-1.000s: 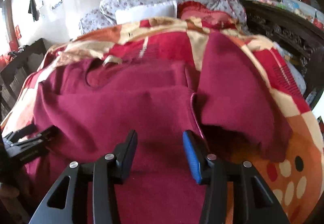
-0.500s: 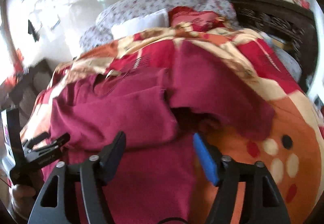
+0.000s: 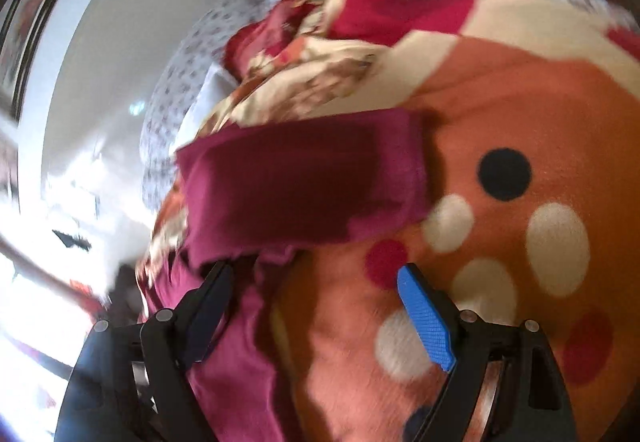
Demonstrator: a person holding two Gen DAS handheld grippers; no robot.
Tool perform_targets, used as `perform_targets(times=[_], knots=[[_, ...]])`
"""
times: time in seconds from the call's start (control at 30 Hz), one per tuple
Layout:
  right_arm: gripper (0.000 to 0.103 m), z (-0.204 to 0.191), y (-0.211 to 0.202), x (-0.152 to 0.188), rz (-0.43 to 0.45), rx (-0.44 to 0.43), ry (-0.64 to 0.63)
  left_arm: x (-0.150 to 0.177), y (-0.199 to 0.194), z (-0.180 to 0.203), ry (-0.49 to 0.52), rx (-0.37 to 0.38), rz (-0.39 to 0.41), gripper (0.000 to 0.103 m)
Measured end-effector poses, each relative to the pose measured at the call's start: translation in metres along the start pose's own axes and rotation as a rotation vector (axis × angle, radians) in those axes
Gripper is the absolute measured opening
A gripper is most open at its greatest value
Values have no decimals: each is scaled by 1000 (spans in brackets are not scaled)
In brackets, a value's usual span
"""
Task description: Fold small clothes
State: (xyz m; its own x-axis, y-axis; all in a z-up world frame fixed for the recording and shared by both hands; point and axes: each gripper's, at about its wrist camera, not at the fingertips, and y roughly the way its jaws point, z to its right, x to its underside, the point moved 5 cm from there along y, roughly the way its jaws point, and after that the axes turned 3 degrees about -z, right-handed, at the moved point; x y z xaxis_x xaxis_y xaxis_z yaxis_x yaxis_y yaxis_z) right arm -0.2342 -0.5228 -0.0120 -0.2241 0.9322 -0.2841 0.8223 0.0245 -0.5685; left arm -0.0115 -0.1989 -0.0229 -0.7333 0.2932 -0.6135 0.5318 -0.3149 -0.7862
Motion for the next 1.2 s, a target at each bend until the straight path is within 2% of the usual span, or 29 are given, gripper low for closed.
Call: perform_targets(times=[0.13,0.2,0.27,0.33,0.4,0.47,0.53,0.6,0.73,0.8,0.87,0.97,1.07,1.17,1.2], knots=[[88,6,15,-19,17,-30,60,1,0,2,8,-8,9,93],[72,4,25,-28,5,-36,48,3,-1,1,6,-3,10,94],[11,1,32,-36,1,-31,-16,2,-1,-1,-2,9,11,94],[8,2,20,-42,59,27,-42,1,-3,-3,-14,29,20,94],[8,-14,-13,-49,168,29,-121,-2,-12,-9,-47,57,61,94],[8,-37,-40,-55,233,35,-197,-8,-25,-20,-84,66,123,94],[8,-70,-66,-61,281,11,-282,-12,-33,-29,-100,61,155,94],[8,-120,-93,-61,331,-35,-402,-15,-35,-39,-116,56,156,94],[8,-211,-113,-34,348,-138,-628,-16,-34,-68,-209,108,133,94],[8,-263,-101,-2,284,-203,-771,-17,-38,-79,-251,136,144,94],[8,-293,-74,29,196,-246,-847,-19,-44,-92,-289,161,165,94],[8,-311,-8,80,19,-274,-901,-21,-51,-111,-340,169,195,93],[8,-301,66,128,-127,-220,-932,-24,-52,-123,-375,179,211,93],[14,-268,142,166,-358,-155,-881,-24,-47,-123,-382,221,197,93],[30,-256,157,173,-418,-132,-853,-23,-46,-120,-378,237,190,93]])
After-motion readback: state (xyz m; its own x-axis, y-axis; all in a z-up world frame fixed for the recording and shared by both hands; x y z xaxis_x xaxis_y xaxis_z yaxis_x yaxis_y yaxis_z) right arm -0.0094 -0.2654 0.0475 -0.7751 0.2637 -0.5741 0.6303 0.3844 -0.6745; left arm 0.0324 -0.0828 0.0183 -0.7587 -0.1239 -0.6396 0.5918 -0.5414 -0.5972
